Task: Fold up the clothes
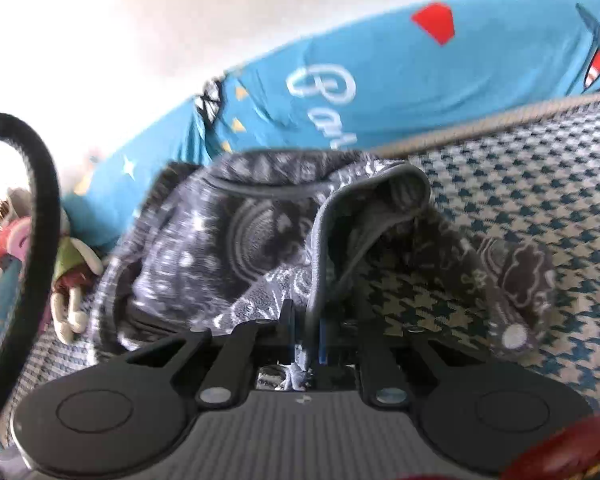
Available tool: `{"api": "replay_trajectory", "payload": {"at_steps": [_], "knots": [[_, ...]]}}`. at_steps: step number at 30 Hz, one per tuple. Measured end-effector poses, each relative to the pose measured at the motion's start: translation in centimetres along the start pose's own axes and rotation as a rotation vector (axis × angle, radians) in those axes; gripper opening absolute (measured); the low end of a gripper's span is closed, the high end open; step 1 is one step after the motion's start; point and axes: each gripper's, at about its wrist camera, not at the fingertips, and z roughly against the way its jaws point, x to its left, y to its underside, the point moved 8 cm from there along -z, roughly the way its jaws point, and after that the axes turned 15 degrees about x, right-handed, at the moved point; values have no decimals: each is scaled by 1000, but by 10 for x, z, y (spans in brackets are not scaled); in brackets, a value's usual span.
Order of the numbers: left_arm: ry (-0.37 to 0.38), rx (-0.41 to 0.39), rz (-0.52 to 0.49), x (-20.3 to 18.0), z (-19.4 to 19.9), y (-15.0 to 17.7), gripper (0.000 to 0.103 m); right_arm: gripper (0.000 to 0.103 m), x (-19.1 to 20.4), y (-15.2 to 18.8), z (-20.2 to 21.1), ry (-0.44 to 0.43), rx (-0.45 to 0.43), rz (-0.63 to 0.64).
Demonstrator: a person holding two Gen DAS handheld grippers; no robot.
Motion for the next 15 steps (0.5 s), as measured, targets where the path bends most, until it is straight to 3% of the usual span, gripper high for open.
{"api": "replay_trajectory", "payload": {"at_steps": [7,12,15], "knots": [[15,8,31,11,9,24,103,13,-7,26,19,32,-7,-62],[15,12,54,23,14,36,103,14,-22,40,34,123,-58,-85],[7,11,64,29,15,40,103,14,-17,45,39,82,-69,-41]]}}
